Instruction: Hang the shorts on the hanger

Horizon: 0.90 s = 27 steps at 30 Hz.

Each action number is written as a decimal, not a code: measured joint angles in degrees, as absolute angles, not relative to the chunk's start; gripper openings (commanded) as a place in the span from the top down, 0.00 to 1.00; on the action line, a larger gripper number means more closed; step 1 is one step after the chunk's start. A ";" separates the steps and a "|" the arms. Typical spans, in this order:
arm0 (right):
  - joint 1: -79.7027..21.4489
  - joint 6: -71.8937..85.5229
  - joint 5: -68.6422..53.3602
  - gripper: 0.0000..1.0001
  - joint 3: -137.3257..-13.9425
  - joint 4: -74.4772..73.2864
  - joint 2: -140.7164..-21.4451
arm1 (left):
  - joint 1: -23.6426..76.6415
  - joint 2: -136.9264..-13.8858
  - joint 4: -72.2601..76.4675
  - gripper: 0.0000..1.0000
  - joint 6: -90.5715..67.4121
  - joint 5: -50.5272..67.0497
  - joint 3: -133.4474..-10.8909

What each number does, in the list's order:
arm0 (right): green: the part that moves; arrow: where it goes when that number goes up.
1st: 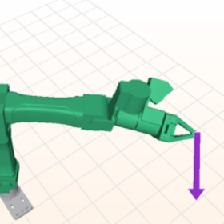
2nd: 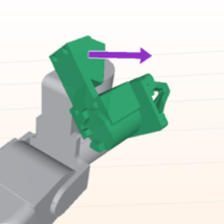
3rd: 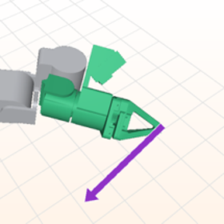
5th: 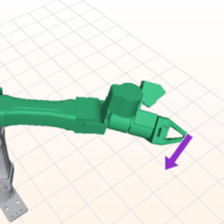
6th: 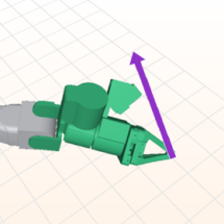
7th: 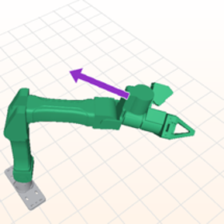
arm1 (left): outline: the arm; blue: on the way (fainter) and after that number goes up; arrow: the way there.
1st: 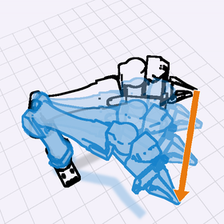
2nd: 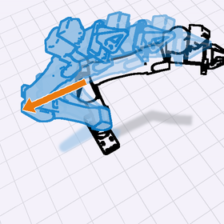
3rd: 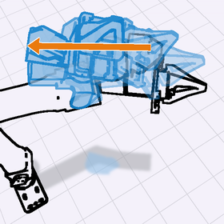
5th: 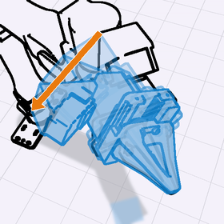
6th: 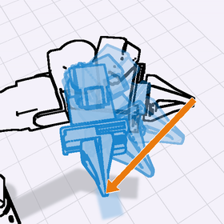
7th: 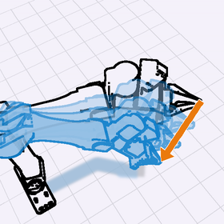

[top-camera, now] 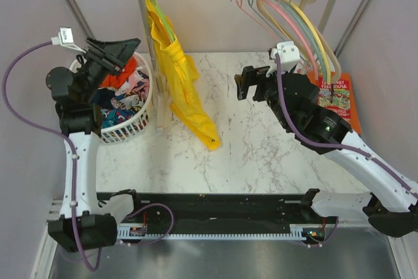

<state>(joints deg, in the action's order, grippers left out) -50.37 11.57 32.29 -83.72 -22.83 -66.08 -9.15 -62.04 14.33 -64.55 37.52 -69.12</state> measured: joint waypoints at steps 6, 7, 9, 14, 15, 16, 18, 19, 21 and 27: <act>-50.37 9.47 27.88 0.02 -80.14 -23.33 -63.16 | -8.86 -50.72 -5.10 0.00 -40.47 39.13 -72.62; -50.37 9.06 26.39 0.02 -79.44 -23.51 -62.76 | -8.86 -49.80 -9.69 0.00 -36.38 39.16 -74.48; -50.35 8.08 23.66 0.02 -77.60 -24.10 -61.73 | -8.86 -48.25 -17.47 0.00 -28.86 39.27 -77.76; -47.99 5.91 18.04 0.02 -69.84 -26.11 -56.95 | -8.86 -48.45 -38.39 0.00 -10.26 42.15 -80.40; -47.16 5.69 17.72 0.02 -68.79 -26.65 -56.01 | -8.86 -49.17 -42.02 0.00 -7.60 42.44 -80.38; -45.60 5.52 16.80 0.02 -66.87 -27.03 -54.35 | -8.86 -50.30 -45.91 0.00 -4.69 42.46 -80.29; -43.24 5.23 15.99 0.02 -64.12 -28.10 -51.29 | -8.86 -52.29 -51.77 0.01 -0.89 41.50 -79.70; -41.71 5.13 15.31 0.02 -62.57 -28.27 -49.52 | -8.86 -52.93 -54.13 0.01 0.80 40.40 -78.83; -39.48 4.99 14.52 0.02 -59.99 -29.02 -46.02 | -8.88 -53.95 -57.69 0.00 3.38 37.98 -75.83; -32.86 3.14 10.90 0.02 -51.33 -30.98 -35.66 | -8.88 -51.09 -62.76 0.00 6.85 34.28 -67.90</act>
